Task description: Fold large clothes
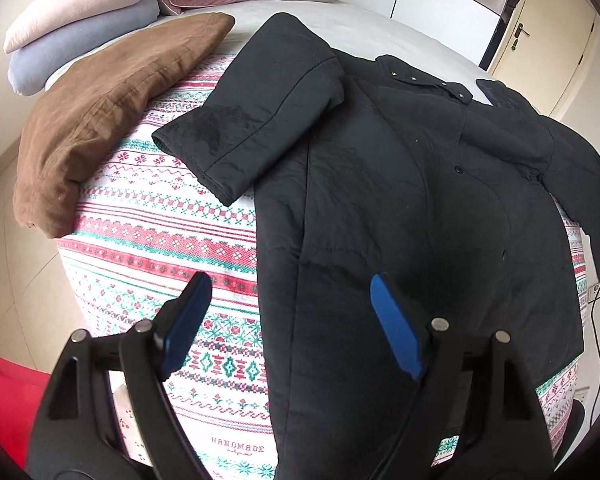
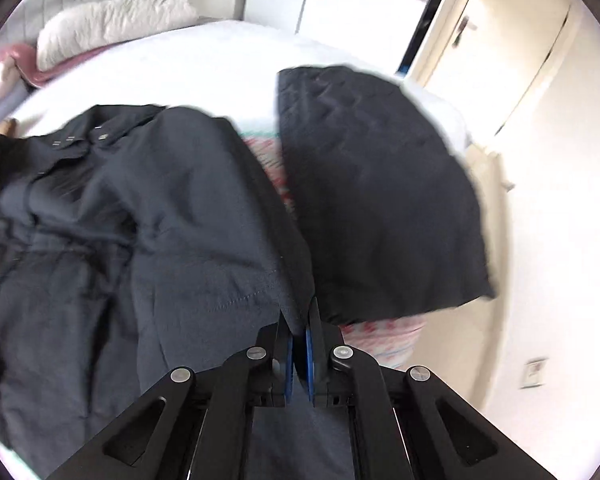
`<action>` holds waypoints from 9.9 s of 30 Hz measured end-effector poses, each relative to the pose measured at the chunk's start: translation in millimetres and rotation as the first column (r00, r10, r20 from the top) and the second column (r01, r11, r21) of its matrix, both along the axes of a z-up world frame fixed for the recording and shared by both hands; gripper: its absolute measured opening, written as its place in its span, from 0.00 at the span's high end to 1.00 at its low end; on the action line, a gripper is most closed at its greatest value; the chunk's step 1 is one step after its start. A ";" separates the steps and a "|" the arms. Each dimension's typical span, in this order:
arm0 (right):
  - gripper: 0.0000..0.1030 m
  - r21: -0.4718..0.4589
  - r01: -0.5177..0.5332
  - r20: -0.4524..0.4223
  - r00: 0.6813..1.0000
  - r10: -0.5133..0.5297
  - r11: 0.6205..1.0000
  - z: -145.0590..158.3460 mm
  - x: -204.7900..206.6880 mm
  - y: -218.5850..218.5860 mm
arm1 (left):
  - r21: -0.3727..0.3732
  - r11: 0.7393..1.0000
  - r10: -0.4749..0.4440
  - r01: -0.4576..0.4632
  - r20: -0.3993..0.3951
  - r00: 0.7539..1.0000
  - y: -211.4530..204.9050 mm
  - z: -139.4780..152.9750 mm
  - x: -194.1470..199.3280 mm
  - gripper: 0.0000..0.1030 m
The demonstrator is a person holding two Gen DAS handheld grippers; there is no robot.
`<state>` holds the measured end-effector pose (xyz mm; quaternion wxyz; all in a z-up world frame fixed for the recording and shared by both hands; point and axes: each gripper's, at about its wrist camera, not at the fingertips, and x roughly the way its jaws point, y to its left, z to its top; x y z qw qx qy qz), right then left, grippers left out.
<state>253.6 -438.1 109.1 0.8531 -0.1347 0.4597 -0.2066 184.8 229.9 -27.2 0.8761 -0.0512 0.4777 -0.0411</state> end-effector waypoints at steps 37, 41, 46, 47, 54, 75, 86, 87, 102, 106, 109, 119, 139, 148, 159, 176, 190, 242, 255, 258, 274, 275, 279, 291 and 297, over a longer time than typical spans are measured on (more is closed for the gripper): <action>0.90 0.774 -0.242 0.075 0.952 0.296 0.585 -113.2 -191.3 165.3 | -0.384 0.917 -0.135 0.105 -0.050 0.990 28.3 -41.5 -93.6 0.21; 0.90 0.769 -0.345 0.222 0.934 0.281 0.538 -50.7 -190.0 170.0 | -0.275 0.946 -0.180 0.170 -0.013 0.984 30.8 -39.2 -118.5 0.21; 0.90 0.733 -0.392 0.284 0.919 0.274 0.555 -2.5 -176.5 180.4 | -0.111 0.979 -0.170 0.168 -0.003 0.985 26.7 -54.4 -135.7 0.26; 0.90 0.729 -0.395 0.289 0.918 0.272 0.560 1.7 -173.9 182.4 | -0.093 0.985 -0.149 0.148 -0.002 0.989 25.7 -58.6 -132.4 0.37; 0.91 0.726 -0.360 0.312 0.932 0.186 0.586 17.5 -167.1 162.8 | -0.095 0.995 0.033 -0.031 0.019 0.999 26.2 -57.2 -106.5 0.96; 0.58 0.657 -0.096 -0.011 0.991 0.137 0.747 -34.3 -260.9 81.6 | 0.128 0.932 -0.350 0.338 0.084 0.933 -23.3 61.9 -231.1 0.28; 0.37 0.583 -0.121 0.105 0.992 0.073 0.804 25.3 -246.6 71.2 | 0.054 0.989 -0.139 0.135 0.090 0.986 33.7 44.4 -122.0 0.23; 0.36 0.588 -0.123 0.110 0.991 0.072 0.799 26.7 -242.8 72.6 | 0.026 0.995 -0.098 0.096 0.076 0.992 45.5 35.3 -103.5 0.23; 0.34 0.609 -0.213 0.048 0.971 0.232 0.764 -11.1 -133.7 173.0 | -0.216 0.940 0.245 -0.263 -0.107 0.964 144.6 -77.7 95.6 0.44; 0.34 0.600 -0.202 -0.001 0.967 0.253 0.774 -29.3 -109.5 192.5 | -0.201 0.938 0.264 -0.281 -0.107 0.959 142.4 -74.2 117.6 0.80; 0.34 0.579 -0.203 -0.026 0.963 0.267 0.790 -36.4 -99.1 202.5 | -0.060 0.965 0.256 -0.254 0.032 0.966 128.8 -28.8 118.5 0.89; 0.34 0.519 -0.230 -0.018 0.960 0.280 0.824 -28.4 -91.4 209.9 | 0.320 0.783 0.363 -0.534 0.463 0.809 192.5 124.5 108.5 0.88; 0.33 0.468 -0.209 0.066 0.977 0.202 0.859 -5.0 -149.6 146.3 | 0.215 0.963 0.129 -0.160 0.151 0.980 106.3 48.5 11.6 0.26; 0.32 0.348 -0.280 -0.004 0.954 0.300 0.895 12.2 -73.9 136.2 | 0.404 0.909 -0.165 0.104 0.120 0.979 1.4 53.6 79.0 0.25; 0.25 0.342 -0.327 -0.117 0.915 0.385 0.881 -58.3 139.5 122.2 | 0.400 0.899 -0.208 0.178 0.033 0.978 -49.6 -5.1 279.4 0.25; 0.85 0.398 -0.190 -0.128 0.957 0.260 0.898 -161.8 207.2 69.8 | 0.083 0.973 -0.219 0.217 0.015 0.976 -40.3 -56.6 331.0 0.82; 0.69 -0.255 -0.141 0.013 0.989 0.149 0.957 -174.0 245.0 154.5 | 0.200 0.975 0.073 -0.098 0.128 0.989 -57.6 -57.5 313.8 0.75; 0.14 0.115 -0.471 -0.027 0.879 0.476 0.875 -109.4 -326.0 102.2 | 0.103 0.974 -0.195 0.200 -0.056 0.979 3.4 -50.4 -237.7 0.19; 0.39 -0.001 -0.334 0.187 0.926 0.329 0.942 -96.8 -275.5 108.1 | -0.011 0.994 -0.105 0.105 -0.011 0.994 -28.2 -65.0 -194.8 0.81; 0.72 0.074 -0.183 0.271 0.950 0.156 0.980 -76.2 -266.8 75.5 | -0.014 0.998 -0.066 0.066 0.029 0.997 -23.2 -54.6 -199.8 0.92; 0.33 0.114 -0.440 0.014 0.897 0.441 0.891 -123.0 -335.9 88.8 | -0.076 0.995 -0.071 0.069 -0.023 0.997 -15.7 -71.2 -206.9 0.66; 0.33 0.102 -0.436 0.006 0.899 0.438 0.894 -126.7 -334.4 89.1 | -0.074 0.995 -0.071 0.069 -0.024 0.997 -16.1 -71.8 -206.4 0.65; 0.33 0.097 -0.414 0.045 0.910 0.411 0.905 -132.2 -314.9 93.5 | -0.084 0.995 -0.063 0.060 -0.030 0.998 -18.4 -74.4 -202.3 0.61; 0.96 0.357 -0.333 0.332 0.918 0.214 0.873 -54.4 -268.2 90.9 | -0.113 0.993 -0.025 0.026 0.009 1.000 -14.9 -23.7 -207.4 0.96; 0.97 0.497 -0.263 0.361 0.929 0.078 0.827 -11.6 -286.8 64.6 | -0.191 0.979 -0.054 0.074 0.105 0.993 -6.5 48.1 -228.0 0.96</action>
